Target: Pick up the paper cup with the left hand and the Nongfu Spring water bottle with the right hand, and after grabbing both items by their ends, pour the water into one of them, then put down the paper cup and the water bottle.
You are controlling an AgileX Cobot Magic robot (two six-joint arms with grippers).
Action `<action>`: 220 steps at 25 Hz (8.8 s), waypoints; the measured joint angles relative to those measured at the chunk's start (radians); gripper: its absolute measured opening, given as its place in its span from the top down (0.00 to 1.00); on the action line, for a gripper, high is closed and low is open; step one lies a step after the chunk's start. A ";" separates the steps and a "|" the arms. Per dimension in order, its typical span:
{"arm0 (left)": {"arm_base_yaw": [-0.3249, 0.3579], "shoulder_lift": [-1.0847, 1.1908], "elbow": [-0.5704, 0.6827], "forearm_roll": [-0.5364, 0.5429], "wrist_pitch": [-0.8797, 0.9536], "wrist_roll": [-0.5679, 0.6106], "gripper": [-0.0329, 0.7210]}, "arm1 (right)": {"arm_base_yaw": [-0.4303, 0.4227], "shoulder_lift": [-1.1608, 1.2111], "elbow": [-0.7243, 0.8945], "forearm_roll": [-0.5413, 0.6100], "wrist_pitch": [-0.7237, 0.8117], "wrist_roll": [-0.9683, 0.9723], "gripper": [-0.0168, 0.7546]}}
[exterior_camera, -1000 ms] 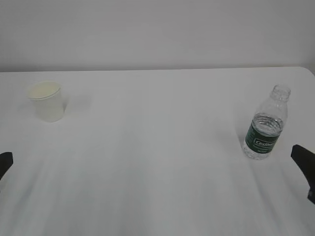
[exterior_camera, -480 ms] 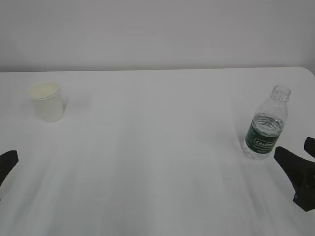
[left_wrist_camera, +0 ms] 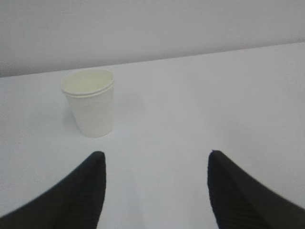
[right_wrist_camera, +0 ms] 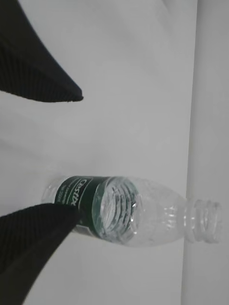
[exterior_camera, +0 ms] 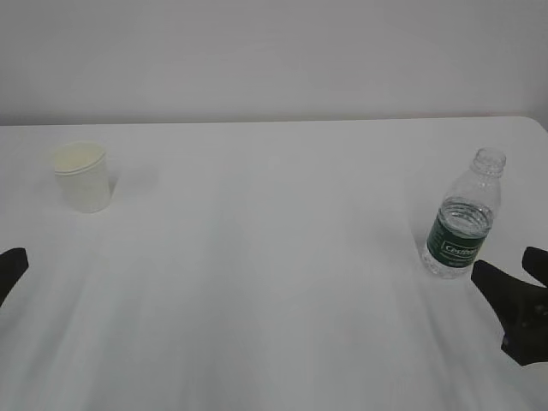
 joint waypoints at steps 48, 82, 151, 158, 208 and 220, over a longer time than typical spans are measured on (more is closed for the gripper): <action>0.000 0.085 0.000 -0.053 -0.041 -0.010 0.13 | 0.000 0.056 0.000 0.067 -0.004 -0.039 0.19; 0.000 0.482 -0.019 -0.098 -0.280 -0.039 0.17 | 0.000 0.285 -0.142 0.127 -0.008 -0.062 0.21; 0.000 0.484 -0.134 -0.120 -0.282 -0.061 0.18 | 0.000 0.598 -0.471 0.131 -0.010 -0.067 0.21; 0.000 0.486 -0.134 -0.120 -0.282 -0.061 0.18 | 0.000 0.599 -0.479 0.131 -0.010 -0.067 0.29; 0.000 0.486 -0.134 -0.105 -0.282 -0.054 0.18 | 0.000 0.349 -0.379 -0.181 0.018 -0.062 0.42; 0.000 0.486 -0.134 -0.085 -0.282 -0.054 0.18 | 0.000 0.230 -0.377 -0.226 0.129 -0.040 0.42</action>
